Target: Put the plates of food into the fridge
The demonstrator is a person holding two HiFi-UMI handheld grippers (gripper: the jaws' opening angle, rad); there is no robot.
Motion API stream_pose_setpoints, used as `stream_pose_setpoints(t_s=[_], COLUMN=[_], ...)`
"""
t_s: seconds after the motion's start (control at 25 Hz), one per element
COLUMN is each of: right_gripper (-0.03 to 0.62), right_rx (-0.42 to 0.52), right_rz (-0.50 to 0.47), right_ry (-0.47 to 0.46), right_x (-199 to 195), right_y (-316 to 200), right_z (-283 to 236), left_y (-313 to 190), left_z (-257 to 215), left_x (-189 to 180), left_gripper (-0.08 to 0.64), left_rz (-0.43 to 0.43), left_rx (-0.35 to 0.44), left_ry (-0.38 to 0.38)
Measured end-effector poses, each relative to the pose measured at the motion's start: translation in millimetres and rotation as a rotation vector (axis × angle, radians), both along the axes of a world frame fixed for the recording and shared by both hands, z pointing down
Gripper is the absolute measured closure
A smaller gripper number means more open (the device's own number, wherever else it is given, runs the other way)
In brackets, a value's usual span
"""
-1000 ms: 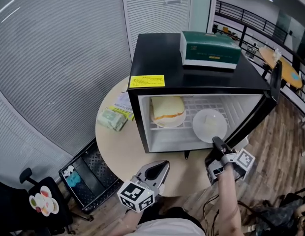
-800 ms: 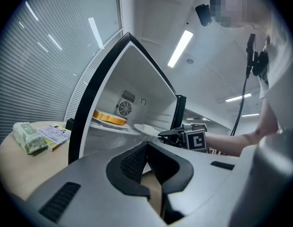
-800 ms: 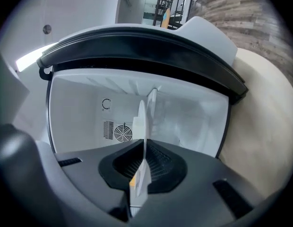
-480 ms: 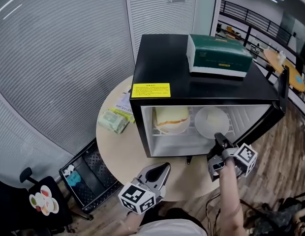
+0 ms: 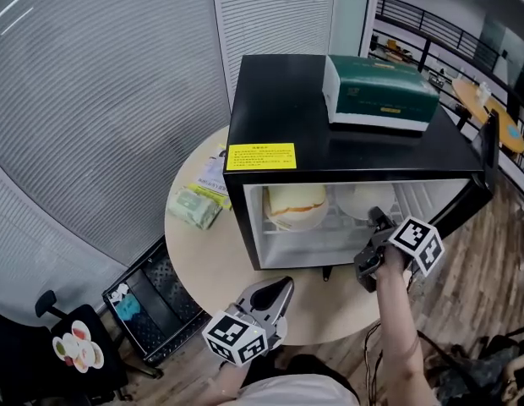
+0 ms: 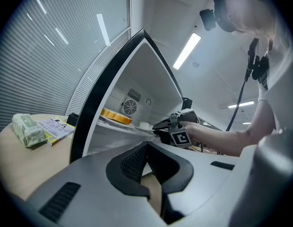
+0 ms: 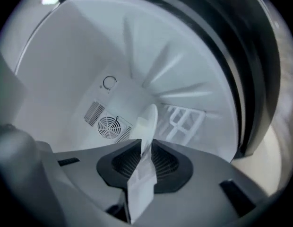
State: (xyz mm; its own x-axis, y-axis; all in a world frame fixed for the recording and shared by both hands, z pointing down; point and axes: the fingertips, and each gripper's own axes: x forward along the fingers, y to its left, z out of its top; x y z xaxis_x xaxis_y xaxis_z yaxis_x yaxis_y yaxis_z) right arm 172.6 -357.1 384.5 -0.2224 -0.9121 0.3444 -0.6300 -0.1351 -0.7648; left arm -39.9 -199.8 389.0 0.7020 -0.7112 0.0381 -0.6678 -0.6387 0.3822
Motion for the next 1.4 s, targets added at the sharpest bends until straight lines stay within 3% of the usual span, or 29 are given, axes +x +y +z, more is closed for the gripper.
stream_pose_setpoints(t_s=[0.08, 0.16, 0.4, 0.64, 0.76, 0.88, 1.08, 1.24, 1.4], right_gripper=[0.526, 0.510, 0.476, 0.444, 0.365, 0.348, 0.344, 0.345, 0.345], right_rx=[-0.031, -0.043, -0.036, -0.047, -0.048, -0.042, -0.016, 0.019, 0.104], right_rz=[-0.015, -0.017, -0.046, -0.078, -0.091, -0.107, -0.092, -0.074, -0.100], right_ry=[0.187, 0.295, 0.461, 0.470, 0.492, 0.517, 0.529, 0.482, 0.478], right_x=[0, 1, 1, 1, 3, 3, 4, 4, 0], right_y=[-4, -6, -6, -6, -6, -7, -3, 8, 20], right_z=[0, 2, 4, 4, 1, -4, -10, -14, -21], left_y=[-1, -1, 0, 2, 4, 5, 7, 10, 13], left_z=[-2, -4, -3, -3, -4, -4, -2, -2, -5], left_x=[-1, -2, -4, -6, -3, -1, 1, 4, 7], left_gripper=[0.555, 0.555, 0.555, 0.555, 0.555, 0.555, 0.555, 0.555, 0.555], left_rz=[0.002, 0.006, 0.021, 0.028, 0.037, 0.043, 0.048, 0.056, 0.063], left_rx=[0.004, 0.009, 0.008, 0.003, 0.004, 0.002, -0.001, -0.002, 0.008], left_ry=[0.002, 0.003, -0.004, 0.001, 0.009, 0.011, 0.009, 0.002, -0.002])
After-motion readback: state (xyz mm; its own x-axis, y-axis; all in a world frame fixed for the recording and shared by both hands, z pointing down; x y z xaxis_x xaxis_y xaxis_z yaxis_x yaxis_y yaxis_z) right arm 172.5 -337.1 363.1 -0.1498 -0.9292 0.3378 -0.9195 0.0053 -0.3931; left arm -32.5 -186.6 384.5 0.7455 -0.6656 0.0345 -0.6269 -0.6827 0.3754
